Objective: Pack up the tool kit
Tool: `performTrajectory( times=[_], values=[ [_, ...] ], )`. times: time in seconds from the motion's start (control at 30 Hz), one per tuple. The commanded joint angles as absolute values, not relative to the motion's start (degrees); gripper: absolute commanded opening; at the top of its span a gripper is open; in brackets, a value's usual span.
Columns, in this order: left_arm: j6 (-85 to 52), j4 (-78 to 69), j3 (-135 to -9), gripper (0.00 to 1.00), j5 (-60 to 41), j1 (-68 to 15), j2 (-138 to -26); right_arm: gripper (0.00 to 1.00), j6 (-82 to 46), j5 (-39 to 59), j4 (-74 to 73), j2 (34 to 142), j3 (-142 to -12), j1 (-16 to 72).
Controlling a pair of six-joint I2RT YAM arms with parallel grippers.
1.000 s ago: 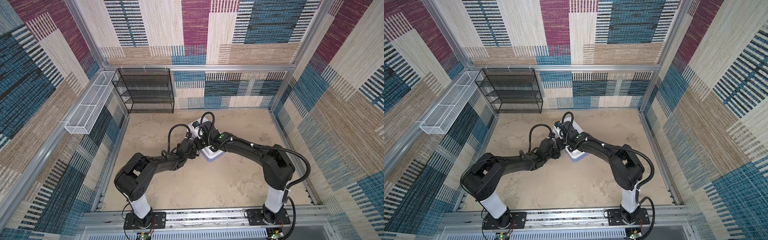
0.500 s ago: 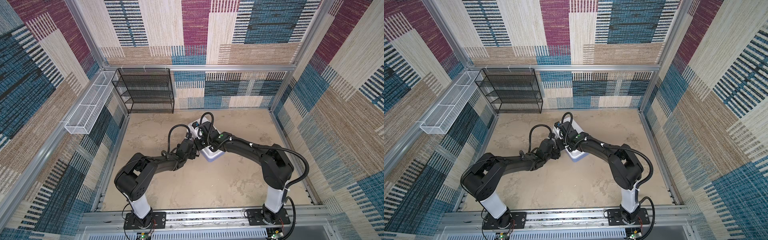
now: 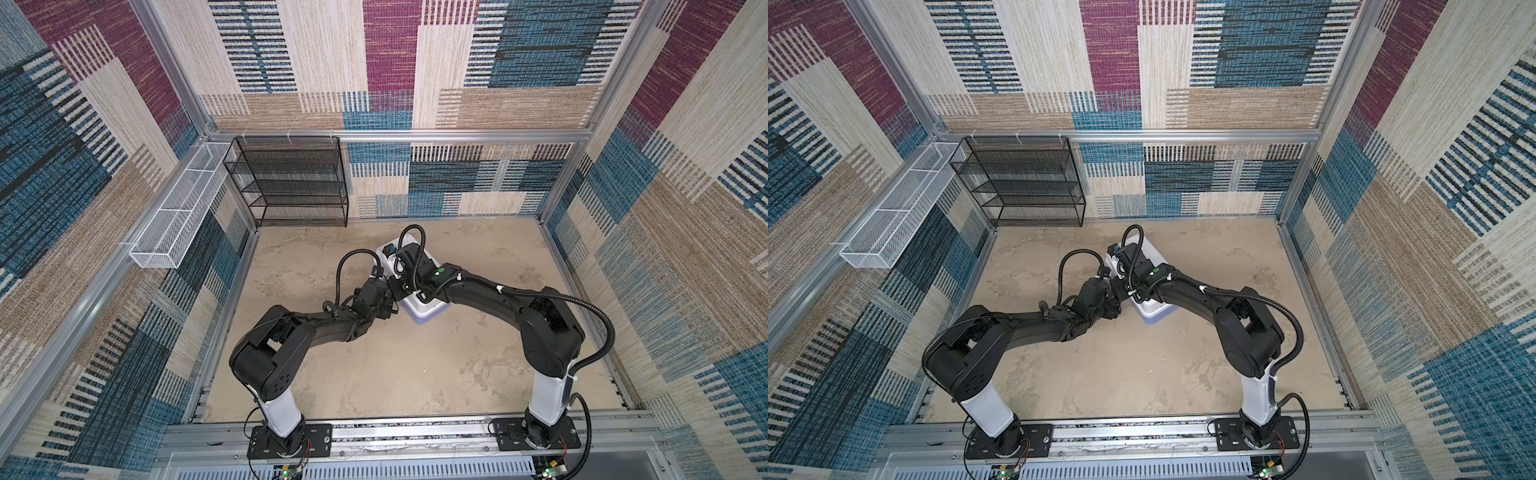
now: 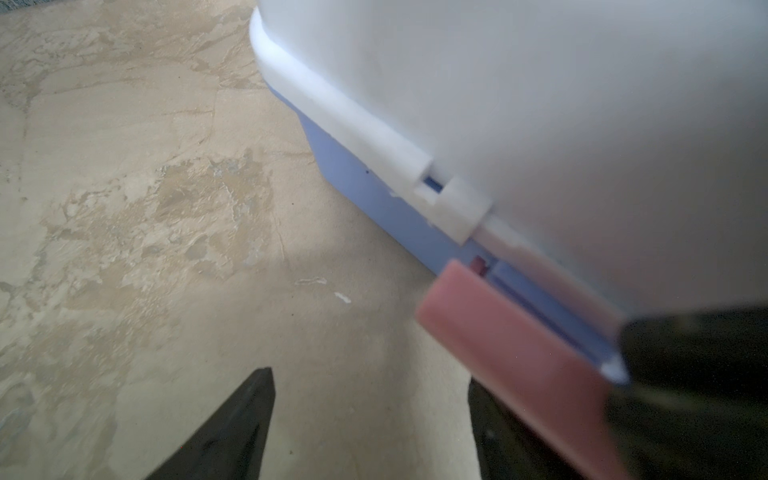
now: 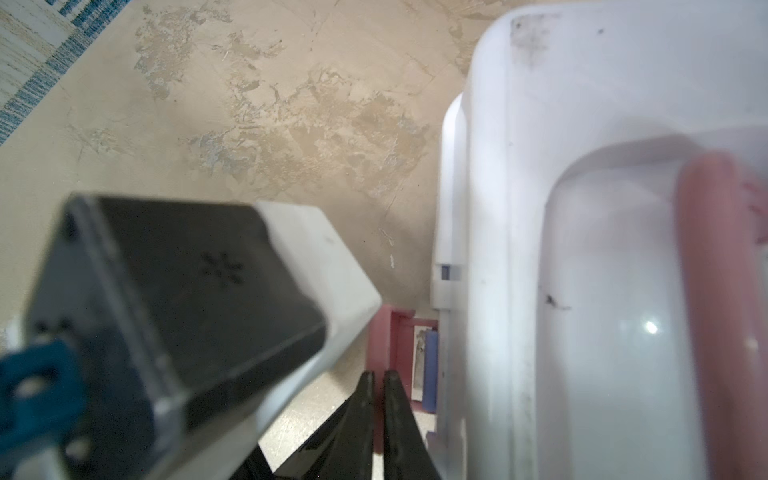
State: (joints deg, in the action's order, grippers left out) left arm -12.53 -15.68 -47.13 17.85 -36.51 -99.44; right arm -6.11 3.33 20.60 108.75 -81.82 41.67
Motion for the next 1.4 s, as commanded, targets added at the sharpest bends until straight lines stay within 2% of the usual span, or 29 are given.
performTrajectory(
  times=[0.0, 1.37],
  values=[
    [-13.76, -17.15, -47.48, 0.77, 18.02, -36.53, -99.71, 0.10, -5.83, 0.10, 24.76, 109.51, -81.86, 41.38],
    [-13.94, -16.70, -48.15, 0.77, 17.73, -36.56, -100.85, 0.08, -5.53, -1.05, 26.24, 110.53, -82.09, 41.39]
  ],
)
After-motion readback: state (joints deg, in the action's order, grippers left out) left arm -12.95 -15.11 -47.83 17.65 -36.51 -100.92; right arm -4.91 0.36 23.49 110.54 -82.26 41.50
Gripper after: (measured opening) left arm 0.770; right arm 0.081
